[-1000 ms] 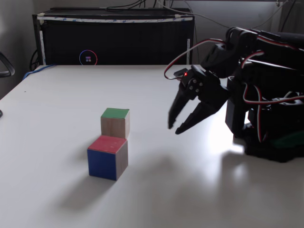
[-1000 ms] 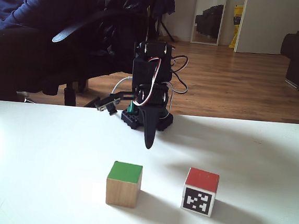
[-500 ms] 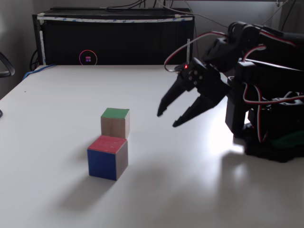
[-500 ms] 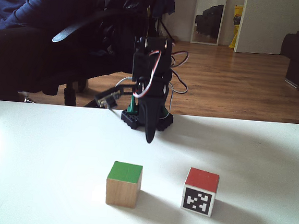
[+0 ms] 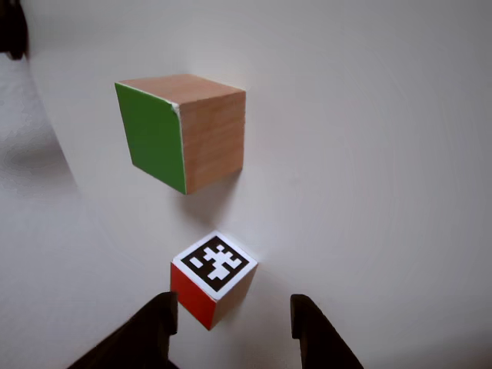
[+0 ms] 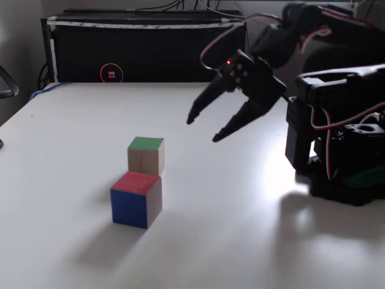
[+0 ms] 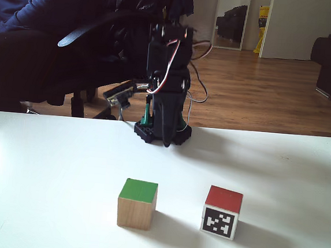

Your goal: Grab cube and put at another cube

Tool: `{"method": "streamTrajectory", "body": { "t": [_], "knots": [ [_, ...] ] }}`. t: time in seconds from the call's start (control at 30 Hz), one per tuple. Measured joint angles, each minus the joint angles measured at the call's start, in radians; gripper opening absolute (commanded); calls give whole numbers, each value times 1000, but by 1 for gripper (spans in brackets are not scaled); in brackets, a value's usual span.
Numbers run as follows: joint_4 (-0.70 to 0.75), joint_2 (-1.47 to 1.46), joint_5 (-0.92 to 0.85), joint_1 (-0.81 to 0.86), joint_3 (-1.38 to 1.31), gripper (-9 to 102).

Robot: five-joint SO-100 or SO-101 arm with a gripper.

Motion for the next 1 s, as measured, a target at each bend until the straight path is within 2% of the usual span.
{"method": "streamTrajectory", "body": {
  "t": [0.2,0.5,0.67,1.0],
  "knots": [
    [-11,-146,-14,37,-84,28],
    [69,-621,-44,98,-397,34],
    [160,-738,-49,127,-509,36],
    [192,-884,-12,141,-627,38]
  ]
}}
